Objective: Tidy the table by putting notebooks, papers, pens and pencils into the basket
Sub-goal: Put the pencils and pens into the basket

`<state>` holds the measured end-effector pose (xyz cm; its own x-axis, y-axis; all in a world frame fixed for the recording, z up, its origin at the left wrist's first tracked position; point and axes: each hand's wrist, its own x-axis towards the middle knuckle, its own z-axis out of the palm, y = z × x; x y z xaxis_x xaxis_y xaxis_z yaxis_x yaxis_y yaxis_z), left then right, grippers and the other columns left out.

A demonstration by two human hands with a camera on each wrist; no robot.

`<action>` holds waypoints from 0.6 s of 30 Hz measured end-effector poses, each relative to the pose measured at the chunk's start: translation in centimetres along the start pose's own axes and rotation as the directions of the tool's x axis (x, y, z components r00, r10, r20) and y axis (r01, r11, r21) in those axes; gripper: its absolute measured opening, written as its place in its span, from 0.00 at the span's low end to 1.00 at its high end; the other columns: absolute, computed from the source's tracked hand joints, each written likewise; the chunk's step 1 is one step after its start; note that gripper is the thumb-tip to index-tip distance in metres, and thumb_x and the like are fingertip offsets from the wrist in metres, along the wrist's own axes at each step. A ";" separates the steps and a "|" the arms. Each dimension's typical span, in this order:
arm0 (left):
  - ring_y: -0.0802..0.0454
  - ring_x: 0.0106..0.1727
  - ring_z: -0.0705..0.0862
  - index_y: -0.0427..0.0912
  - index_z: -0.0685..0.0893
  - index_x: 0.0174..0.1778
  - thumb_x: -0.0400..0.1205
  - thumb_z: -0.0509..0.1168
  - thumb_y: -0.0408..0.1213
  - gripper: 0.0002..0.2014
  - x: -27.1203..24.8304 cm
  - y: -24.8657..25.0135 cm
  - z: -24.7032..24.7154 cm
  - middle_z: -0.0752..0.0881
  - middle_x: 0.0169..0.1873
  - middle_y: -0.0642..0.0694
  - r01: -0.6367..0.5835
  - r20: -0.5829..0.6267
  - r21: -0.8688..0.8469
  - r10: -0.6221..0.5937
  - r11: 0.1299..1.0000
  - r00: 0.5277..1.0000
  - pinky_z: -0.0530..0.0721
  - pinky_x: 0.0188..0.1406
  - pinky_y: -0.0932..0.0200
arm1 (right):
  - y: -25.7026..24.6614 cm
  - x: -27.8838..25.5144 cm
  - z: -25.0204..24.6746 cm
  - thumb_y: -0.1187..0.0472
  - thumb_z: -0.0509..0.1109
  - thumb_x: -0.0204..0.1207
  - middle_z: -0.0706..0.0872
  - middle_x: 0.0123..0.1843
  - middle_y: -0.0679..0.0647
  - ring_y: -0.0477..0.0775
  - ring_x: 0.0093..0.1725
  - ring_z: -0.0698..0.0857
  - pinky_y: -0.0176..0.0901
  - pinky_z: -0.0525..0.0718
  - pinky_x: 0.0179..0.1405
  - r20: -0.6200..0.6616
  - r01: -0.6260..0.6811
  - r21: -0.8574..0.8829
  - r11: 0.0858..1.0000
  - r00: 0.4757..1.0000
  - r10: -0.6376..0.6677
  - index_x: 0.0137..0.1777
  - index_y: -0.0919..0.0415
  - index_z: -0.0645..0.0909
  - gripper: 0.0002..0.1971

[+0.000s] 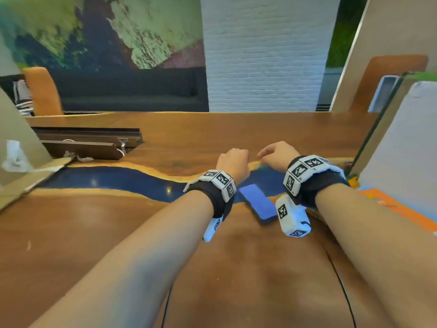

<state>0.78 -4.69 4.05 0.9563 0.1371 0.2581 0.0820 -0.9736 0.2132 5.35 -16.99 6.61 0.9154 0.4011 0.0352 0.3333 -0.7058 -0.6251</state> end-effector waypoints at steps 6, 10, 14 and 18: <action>0.37 0.50 0.85 0.35 0.84 0.51 0.81 0.60 0.31 0.09 -5.5 -8.9 -0.2 0.86 0.49 0.37 0.270 0.079 0.038 -0.273 0.962 0.959 0.84 0.46 0.48 | -5.3 -2.2 9.2 0.68 0.62 0.79 0.86 0.61 0.56 0.55 0.54 0.84 0.41 0.81 0.47 0.257 0.159 -0.075 0.984 0.957 -0.136 0.54 0.58 0.87 0.13; 0.43 0.37 0.83 0.35 0.82 0.40 0.82 0.63 0.48 0.17 -7.5 -11.6 1.6 0.82 0.31 0.43 0.338 0.263 0.050 -0.339 0.940 0.903 0.76 0.30 0.56 | -6.0 -3.3 12.5 0.68 0.61 0.81 0.83 0.65 0.56 0.56 0.64 0.81 0.39 0.76 0.49 0.347 0.211 -0.148 0.966 0.926 -0.149 0.60 0.61 0.86 0.15; 0.40 0.46 0.86 0.36 0.85 0.45 0.81 0.63 0.51 0.19 -8.2 -12.0 3.6 0.84 0.38 0.40 0.294 0.386 0.119 -0.317 0.948 0.866 0.78 0.38 0.55 | -6.0 -4.0 12.8 0.72 0.57 0.81 0.83 0.65 0.59 0.59 0.64 0.81 0.42 0.78 0.52 0.356 0.195 -0.188 0.963 0.927 -0.118 0.62 0.64 0.84 0.17; 0.42 0.42 0.82 0.39 0.76 0.42 0.81 0.62 0.41 0.09 -8.1 -11.5 3.9 0.78 0.39 0.43 0.246 0.418 0.204 -0.311 0.948 0.854 0.77 0.35 0.55 | -5.4 -3.7 12.3 0.72 0.59 0.80 0.84 0.65 0.58 0.57 0.65 0.81 0.42 0.79 0.57 0.314 0.181 -0.187 0.966 0.942 -0.115 0.62 0.63 0.84 0.16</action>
<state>-6.78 4.64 -4.17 0.9079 0.3438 -0.2397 0.3701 -0.9260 0.0738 -2.64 -7.45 0.25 0.7534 0.6427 -0.1393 0.5294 -0.7183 -0.4514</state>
